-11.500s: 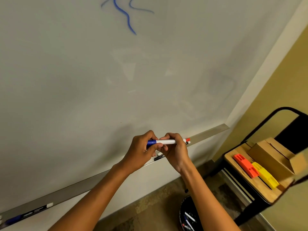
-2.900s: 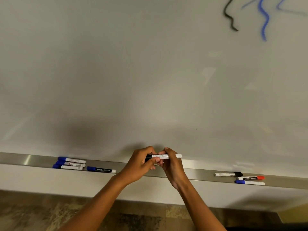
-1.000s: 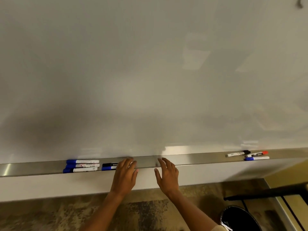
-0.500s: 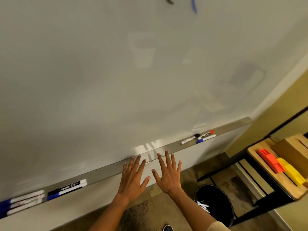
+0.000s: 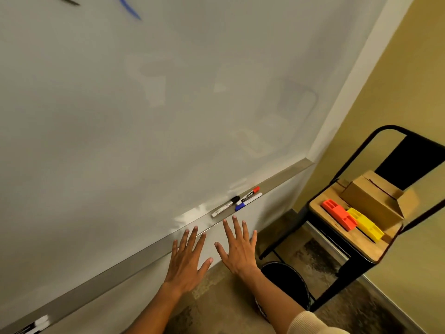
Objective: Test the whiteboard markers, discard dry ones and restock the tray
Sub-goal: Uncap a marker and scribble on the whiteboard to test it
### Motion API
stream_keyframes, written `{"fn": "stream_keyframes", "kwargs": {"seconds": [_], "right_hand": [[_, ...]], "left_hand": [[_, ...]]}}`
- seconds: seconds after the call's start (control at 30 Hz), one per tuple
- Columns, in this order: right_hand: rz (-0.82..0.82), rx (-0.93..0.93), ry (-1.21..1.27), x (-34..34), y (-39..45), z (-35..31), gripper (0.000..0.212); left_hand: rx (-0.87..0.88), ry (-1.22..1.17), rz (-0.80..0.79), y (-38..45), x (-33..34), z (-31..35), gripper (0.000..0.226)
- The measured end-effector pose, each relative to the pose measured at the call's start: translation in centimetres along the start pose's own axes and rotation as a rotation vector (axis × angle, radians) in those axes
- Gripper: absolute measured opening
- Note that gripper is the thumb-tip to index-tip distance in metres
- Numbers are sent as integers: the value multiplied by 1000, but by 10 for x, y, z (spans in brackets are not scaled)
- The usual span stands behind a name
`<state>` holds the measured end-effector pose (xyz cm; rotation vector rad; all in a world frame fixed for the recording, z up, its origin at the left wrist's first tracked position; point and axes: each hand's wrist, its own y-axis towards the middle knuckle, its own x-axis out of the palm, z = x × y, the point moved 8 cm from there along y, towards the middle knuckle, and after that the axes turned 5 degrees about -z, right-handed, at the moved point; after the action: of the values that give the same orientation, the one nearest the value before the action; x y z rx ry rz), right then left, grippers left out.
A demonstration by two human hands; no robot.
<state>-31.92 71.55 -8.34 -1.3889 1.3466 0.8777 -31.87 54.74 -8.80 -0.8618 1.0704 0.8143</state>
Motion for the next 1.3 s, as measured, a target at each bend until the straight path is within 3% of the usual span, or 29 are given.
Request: {"fn": "stream_keyframes", "kwargs": {"seconds": [0.2,0.37,0.63,0.8,0.9,1.0,1.2,1.3], "right_hand": [[-54,-27,-21,-7,34,26,101],[-134,-64,-76,-18,66,22,59],[-125,-198,-157,-26,103,0,60],[-140,-222,-271,-18,115,-9,51],[-122,-235,-348,-18,121,-15,45],[-103,-270,-385,-16,123,-26,40],[72,-393,-167,-22,110,-56,38],[221,-490,84,-35,95,-73,21]], "left_hand": [[-22,-4,-42,30,4,20,80],[-48,-11,-51,41,7,24,78],[-121,1,1,35,-1,9,72],[-155,-48,-54,27,-1,-4,72],[-141,-66,32,20,-7,-7,82],[-148,-91,14,10,-11,-9,91],[-177,-238,-9,-7,-19,-20,93],[-189,-341,24,-15,-32,-25,107]]}}
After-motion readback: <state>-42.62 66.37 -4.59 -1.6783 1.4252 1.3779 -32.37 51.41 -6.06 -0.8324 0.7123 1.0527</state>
